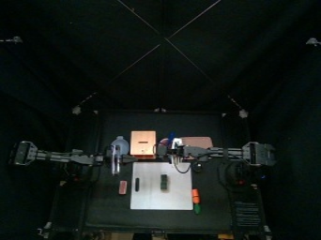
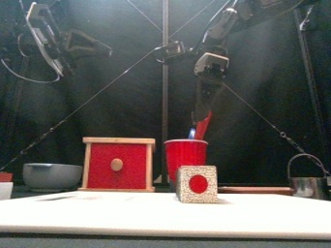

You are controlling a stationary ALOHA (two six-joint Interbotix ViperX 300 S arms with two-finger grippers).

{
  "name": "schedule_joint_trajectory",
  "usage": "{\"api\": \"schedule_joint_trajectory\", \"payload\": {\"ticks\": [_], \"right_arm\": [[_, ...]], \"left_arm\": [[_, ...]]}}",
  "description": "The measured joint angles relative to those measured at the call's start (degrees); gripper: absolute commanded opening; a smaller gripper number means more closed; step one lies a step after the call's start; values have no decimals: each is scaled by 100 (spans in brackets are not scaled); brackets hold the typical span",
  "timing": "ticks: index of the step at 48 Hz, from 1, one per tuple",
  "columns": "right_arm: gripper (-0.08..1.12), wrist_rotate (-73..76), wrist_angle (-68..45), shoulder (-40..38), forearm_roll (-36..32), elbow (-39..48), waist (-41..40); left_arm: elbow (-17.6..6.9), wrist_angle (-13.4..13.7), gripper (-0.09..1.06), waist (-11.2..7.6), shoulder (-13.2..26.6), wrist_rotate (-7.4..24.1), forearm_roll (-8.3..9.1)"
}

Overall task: Cut the sushi into 4 pieces with the knife
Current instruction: Pick up the knife at its handle with right hand

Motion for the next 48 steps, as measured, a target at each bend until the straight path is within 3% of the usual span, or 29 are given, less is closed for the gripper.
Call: {"api": "schedule_joint_trajectory", "payload": {"ticks": [13, 26, 48], "right_arm": [[95, -105, 510, 387, -299, -325, 79], [67, -448, 844, 677, -290, -527, 62], [22, -563, 1143, 773, -316, -958, 0]], "left_arm": [[53, 0, 21, 26, 0, -9, -26], [114, 0, 21, 26, 0, -9, -149], [149, -9, 21, 44, 0, 9, -167]]}}
